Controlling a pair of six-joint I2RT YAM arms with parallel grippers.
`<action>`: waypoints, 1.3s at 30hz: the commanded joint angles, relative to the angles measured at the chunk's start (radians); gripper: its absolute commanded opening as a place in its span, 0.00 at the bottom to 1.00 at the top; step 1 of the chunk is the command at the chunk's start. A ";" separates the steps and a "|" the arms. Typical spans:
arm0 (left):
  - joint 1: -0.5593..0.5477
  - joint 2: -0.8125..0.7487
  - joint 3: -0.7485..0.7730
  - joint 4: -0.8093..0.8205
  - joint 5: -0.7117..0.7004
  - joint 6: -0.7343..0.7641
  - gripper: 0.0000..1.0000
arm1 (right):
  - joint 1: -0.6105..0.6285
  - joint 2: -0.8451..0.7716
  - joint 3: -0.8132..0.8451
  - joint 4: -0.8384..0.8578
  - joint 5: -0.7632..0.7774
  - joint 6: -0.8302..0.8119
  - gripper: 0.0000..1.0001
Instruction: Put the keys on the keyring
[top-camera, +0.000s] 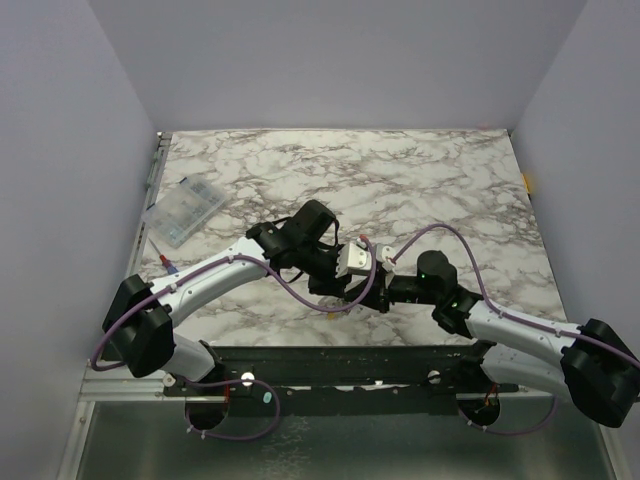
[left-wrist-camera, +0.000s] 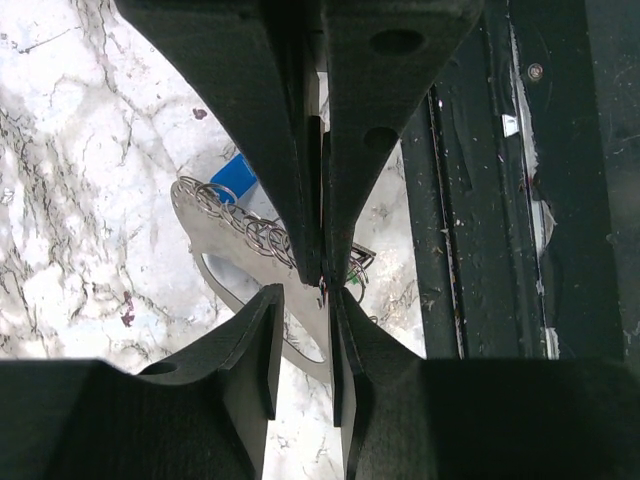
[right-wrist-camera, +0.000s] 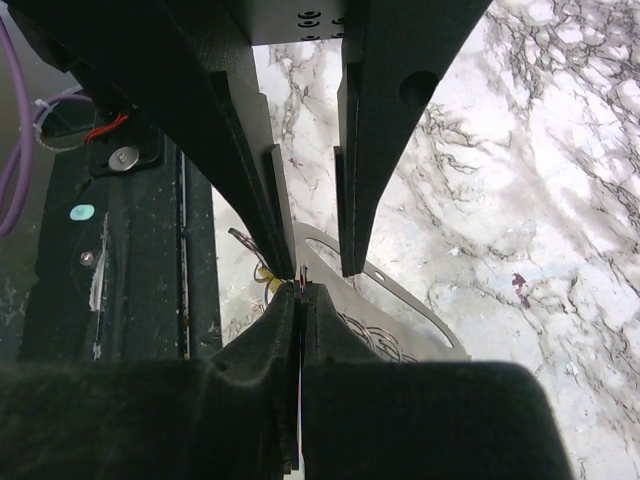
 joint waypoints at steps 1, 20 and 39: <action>-0.010 0.035 -0.022 -0.038 -0.031 -0.005 0.29 | 0.006 -0.031 0.011 0.077 0.009 -0.013 0.01; -0.010 0.006 -0.123 0.059 -0.018 -0.016 0.37 | 0.006 -0.019 0.015 0.076 0.001 -0.005 0.01; -0.011 -0.063 -0.103 0.142 -0.054 -0.050 0.26 | 0.007 0.035 0.032 0.069 -0.049 0.002 0.01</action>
